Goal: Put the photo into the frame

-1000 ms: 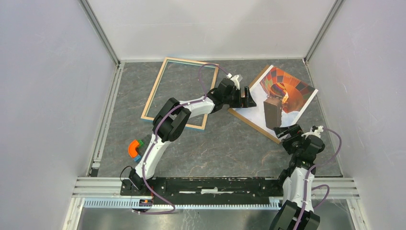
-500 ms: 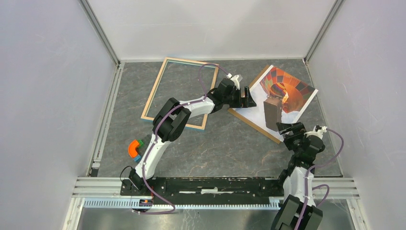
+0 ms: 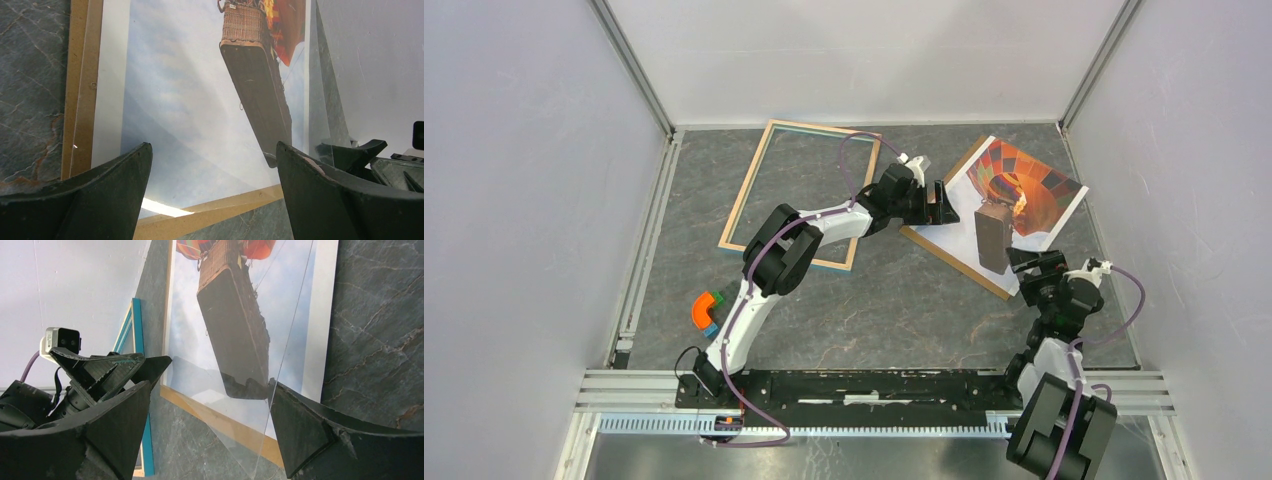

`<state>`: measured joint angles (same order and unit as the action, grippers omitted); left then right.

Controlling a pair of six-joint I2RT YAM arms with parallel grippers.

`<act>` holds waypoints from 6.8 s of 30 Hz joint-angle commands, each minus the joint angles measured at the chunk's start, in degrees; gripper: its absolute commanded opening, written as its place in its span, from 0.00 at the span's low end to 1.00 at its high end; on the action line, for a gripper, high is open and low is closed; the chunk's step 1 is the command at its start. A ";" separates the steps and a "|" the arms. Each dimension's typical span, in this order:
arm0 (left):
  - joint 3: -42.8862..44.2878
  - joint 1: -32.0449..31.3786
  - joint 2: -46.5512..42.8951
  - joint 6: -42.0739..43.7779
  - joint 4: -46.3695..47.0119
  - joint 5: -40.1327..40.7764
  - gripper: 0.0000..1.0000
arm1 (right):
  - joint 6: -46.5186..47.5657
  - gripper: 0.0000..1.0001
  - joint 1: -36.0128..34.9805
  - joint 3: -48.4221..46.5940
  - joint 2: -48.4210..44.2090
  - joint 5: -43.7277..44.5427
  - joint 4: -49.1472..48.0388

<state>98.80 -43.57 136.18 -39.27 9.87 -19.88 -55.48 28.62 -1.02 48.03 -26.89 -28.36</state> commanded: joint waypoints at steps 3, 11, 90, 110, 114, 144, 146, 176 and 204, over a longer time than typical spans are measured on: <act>-1.32 -0.01 -0.43 -1.07 -0.93 -0.94 1.00 | -0.27 0.89 -0.06 5.54 4.90 1.98 -10.09; -1.25 -1.22 -1.54 2.19 -0.55 -1.12 1.00 | -1.17 0.66 -0.06 6.49 12.74 0.82 -18.88; -13.27 -35.97 -9.05 83.26 24.01 66.49 0.56 | 10.64 0.00 -5.51 -25.01 -10.90 -11.71 39.39; -18.06 -35.53 -20.22 83.97 30.68 67.54 0.02 | 14.16 0.75 -5.60 -31.79 -10.56 -13.88 34.55; -18.48 -34.95 -25.16 79.48 26.25 67.82 0.02 | 21.98 0.98 -5.59 -43.10 -6.21 -11.80 37.16; -49.05 29.12 -59.64 -21.26 8.39 10.61 0.02 | 23.75 0.98 -22.11 -49.77 20.78 7.28 11.32; -53.14 33.07 -58.46 -24.88 15.65 7.27 0.02 | 24.51 0.98 -23.05 -50.35 23.26 7.26 11.76; -78.61 46.15 -44.92 -40.27 58.90 8.54 0.02 | 24.34 0.98 -27.13 -45.32 25.60 8.36 5.57; -80.78 48.55 -33.09 -44.49 70.00 9.73 0.02 | 24.09 0.98 -27.21 -44.60 27.24 8.02 4.13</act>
<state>18.09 4.56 102.21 -80.47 74.91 -11.55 -31.66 1.61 -45.78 75.20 -18.94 -21.19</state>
